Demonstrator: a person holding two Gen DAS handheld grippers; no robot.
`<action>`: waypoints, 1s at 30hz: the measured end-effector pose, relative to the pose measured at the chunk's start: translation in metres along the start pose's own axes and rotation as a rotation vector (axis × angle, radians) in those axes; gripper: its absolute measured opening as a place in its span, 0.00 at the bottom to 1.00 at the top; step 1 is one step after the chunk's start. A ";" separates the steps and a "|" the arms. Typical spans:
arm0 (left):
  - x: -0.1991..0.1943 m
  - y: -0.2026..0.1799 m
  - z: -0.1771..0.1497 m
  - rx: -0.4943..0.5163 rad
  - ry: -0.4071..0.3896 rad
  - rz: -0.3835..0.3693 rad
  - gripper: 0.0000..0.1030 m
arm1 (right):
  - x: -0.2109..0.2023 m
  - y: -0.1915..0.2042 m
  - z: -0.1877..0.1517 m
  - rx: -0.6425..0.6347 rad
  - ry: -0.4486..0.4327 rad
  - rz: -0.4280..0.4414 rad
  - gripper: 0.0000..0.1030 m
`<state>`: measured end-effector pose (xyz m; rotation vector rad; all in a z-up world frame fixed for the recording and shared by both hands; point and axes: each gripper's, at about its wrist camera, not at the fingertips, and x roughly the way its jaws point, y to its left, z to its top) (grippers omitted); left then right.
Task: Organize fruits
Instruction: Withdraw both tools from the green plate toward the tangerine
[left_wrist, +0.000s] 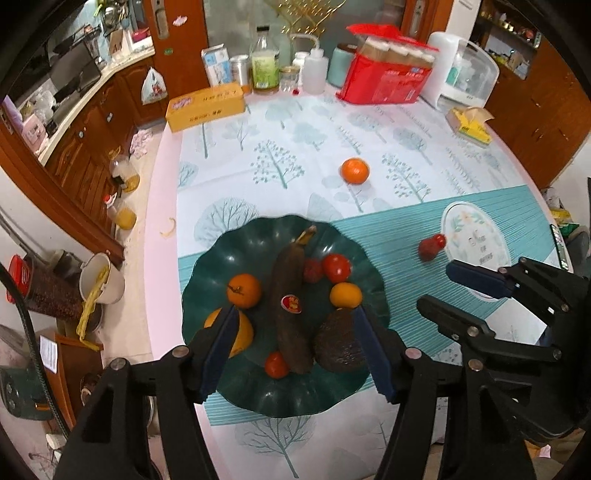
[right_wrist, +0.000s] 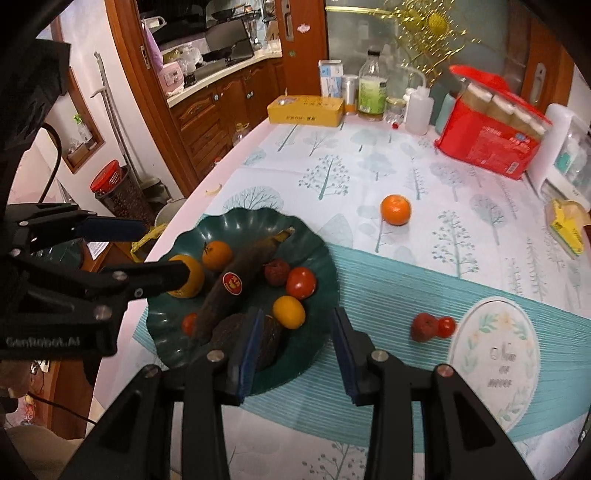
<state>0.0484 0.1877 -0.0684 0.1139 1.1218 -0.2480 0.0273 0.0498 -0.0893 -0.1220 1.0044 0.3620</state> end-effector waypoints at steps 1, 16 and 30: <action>-0.003 -0.002 0.001 0.007 -0.010 -0.005 0.62 | -0.005 0.000 0.000 -0.001 -0.008 -0.009 0.37; -0.046 -0.044 0.075 0.182 -0.171 -0.003 0.69 | -0.084 -0.056 0.007 0.029 -0.062 -0.246 0.37; 0.053 -0.065 0.171 0.199 -0.012 0.060 0.72 | -0.035 -0.160 0.015 0.046 0.020 -0.185 0.37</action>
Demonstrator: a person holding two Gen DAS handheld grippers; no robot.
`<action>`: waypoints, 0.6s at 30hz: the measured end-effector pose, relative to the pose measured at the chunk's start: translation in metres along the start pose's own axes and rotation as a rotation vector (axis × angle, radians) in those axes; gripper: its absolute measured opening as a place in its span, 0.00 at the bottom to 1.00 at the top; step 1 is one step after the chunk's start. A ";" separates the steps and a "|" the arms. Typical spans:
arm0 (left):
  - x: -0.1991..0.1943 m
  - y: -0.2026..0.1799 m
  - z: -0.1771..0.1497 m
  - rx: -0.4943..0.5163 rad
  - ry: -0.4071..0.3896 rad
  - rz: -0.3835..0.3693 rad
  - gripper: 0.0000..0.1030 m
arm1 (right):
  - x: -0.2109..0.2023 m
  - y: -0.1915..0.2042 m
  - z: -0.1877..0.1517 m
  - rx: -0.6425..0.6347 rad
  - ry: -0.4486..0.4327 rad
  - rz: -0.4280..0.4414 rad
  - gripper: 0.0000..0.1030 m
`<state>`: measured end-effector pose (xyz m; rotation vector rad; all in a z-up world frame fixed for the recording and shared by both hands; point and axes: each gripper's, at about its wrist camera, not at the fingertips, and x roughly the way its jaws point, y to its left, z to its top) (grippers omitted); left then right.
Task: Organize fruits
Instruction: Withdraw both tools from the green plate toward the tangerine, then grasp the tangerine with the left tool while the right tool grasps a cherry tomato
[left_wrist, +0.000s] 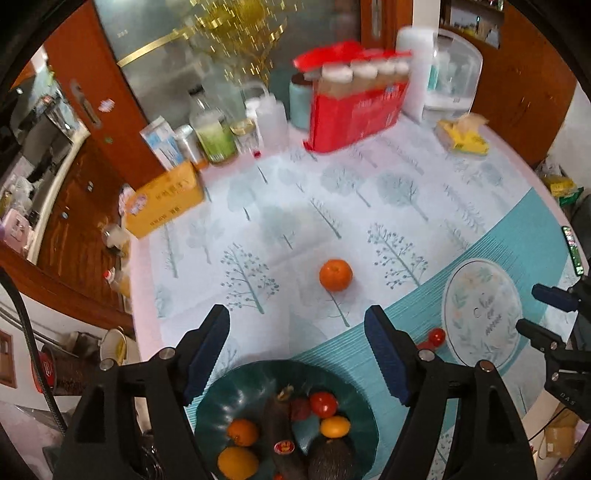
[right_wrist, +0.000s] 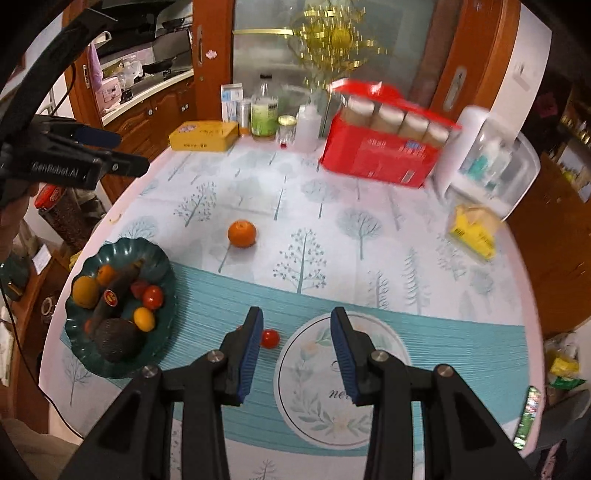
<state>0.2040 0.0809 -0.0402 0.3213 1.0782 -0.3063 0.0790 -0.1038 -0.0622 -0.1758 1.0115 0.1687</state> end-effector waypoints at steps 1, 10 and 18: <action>0.012 -0.001 0.003 -0.002 0.023 0.004 0.72 | 0.010 -0.004 -0.001 0.007 0.015 0.016 0.37; 0.120 -0.024 0.020 -0.038 0.184 -0.030 0.72 | 0.094 -0.014 -0.027 -0.044 0.148 0.138 0.37; 0.177 -0.038 0.024 -0.086 0.235 -0.080 0.72 | 0.136 0.003 -0.046 -0.163 0.204 0.277 0.37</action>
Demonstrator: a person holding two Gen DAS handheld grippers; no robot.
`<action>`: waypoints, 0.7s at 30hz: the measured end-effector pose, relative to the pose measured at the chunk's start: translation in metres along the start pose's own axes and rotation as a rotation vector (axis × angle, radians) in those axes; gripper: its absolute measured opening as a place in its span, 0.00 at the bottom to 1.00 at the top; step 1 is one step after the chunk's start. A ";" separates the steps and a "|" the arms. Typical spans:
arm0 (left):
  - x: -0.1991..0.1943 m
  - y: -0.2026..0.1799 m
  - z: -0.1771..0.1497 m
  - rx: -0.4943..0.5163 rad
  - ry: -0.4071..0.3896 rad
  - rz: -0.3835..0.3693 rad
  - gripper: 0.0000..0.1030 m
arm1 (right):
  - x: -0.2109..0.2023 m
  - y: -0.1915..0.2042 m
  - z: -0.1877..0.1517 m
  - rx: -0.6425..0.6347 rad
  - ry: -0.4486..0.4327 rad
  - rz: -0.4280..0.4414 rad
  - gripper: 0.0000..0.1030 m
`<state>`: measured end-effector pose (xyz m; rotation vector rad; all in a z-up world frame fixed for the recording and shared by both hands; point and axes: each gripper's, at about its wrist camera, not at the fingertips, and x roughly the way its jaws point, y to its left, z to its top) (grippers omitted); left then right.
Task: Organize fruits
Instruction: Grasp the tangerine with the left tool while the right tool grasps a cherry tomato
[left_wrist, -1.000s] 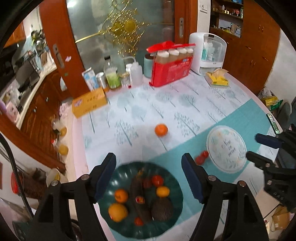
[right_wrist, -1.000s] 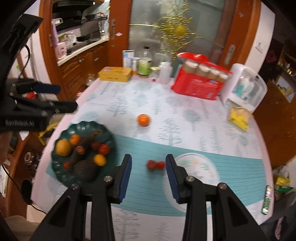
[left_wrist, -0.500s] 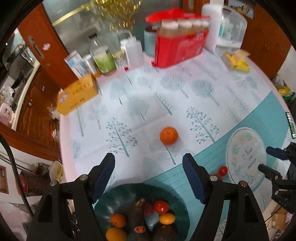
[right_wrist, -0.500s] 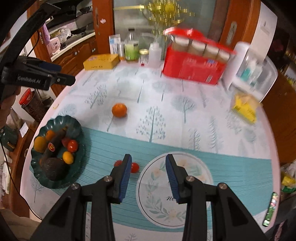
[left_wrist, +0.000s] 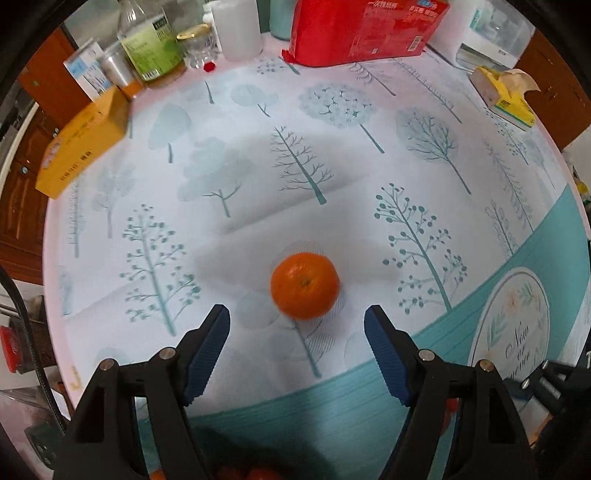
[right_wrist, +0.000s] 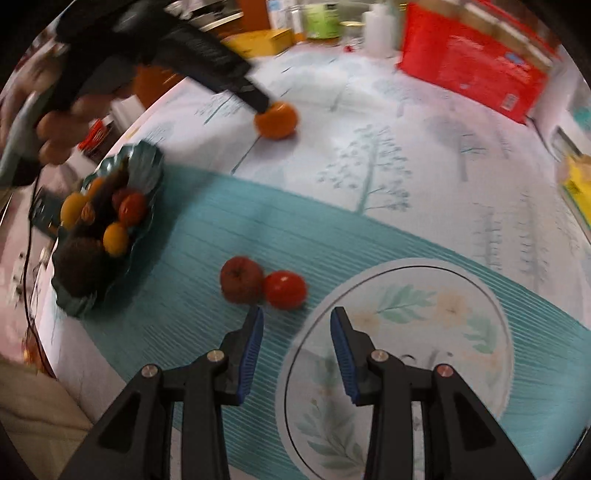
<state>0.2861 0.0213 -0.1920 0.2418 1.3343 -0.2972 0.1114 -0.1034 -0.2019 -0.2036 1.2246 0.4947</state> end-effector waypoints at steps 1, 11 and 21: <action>0.004 0.001 0.002 -0.011 0.000 -0.007 0.72 | 0.003 0.000 0.001 -0.009 0.002 0.006 0.37; 0.044 0.011 0.013 -0.121 0.012 -0.032 0.68 | 0.020 -0.006 0.013 -0.027 -0.060 0.057 0.37; 0.042 0.005 0.008 -0.141 -0.063 -0.048 0.43 | 0.024 0.011 0.013 -0.112 -0.114 -0.025 0.26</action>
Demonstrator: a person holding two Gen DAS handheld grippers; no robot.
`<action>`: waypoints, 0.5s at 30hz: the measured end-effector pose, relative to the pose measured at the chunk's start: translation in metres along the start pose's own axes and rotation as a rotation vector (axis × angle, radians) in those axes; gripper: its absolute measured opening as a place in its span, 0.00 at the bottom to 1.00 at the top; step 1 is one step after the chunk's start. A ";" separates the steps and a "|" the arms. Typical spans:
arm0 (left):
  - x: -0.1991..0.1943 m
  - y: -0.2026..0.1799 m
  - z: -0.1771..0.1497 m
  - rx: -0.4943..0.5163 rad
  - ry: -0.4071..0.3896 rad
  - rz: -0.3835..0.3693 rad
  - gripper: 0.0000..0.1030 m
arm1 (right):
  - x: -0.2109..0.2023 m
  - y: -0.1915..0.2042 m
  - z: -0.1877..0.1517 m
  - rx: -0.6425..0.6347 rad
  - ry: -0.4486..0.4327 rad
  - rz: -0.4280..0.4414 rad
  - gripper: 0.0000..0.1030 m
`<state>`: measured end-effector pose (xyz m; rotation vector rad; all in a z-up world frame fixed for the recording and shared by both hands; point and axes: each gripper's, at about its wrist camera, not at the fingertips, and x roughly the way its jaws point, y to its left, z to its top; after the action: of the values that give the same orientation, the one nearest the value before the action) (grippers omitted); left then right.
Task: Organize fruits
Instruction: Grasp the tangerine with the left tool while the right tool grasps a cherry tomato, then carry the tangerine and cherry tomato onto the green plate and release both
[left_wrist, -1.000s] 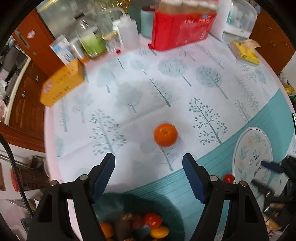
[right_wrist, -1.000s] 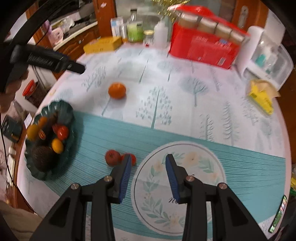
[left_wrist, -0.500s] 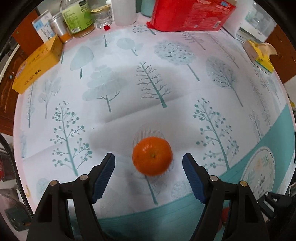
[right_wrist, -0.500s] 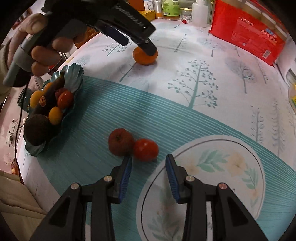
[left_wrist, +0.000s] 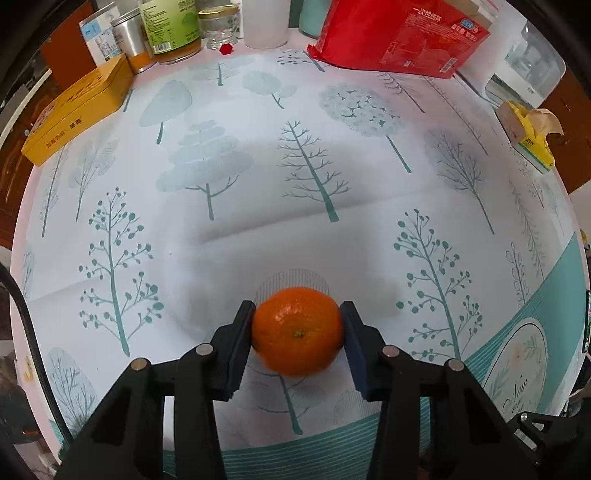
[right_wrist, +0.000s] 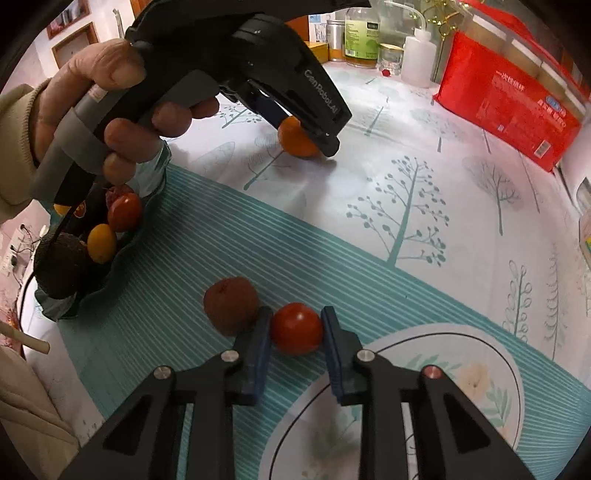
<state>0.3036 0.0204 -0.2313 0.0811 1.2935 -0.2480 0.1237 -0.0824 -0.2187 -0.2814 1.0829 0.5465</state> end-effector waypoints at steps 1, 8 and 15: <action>-0.001 -0.001 -0.001 -0.002 -0.005 0.000 0.43 | 0.000 0.002 0.001 -0.002 -0.004 -0.009 0.25; -0.015 -0.005 -0.015 0.000 -0.004 -0.011 0.42 | -0.003 0.007 -0.002 0.023 -0.014 -0.042 0.25; -0.066 -0.019 -0.046 0.044 -0.028 -0.023 0.42 | -0.014 0.006 -0.009 0.100 -0.007 -0.056 0.24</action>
<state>0.2390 0.0204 -0.1791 0.0994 1.2616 -0.2963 0.1084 -0.0859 -0.2103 -0.2220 1.0890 0.4415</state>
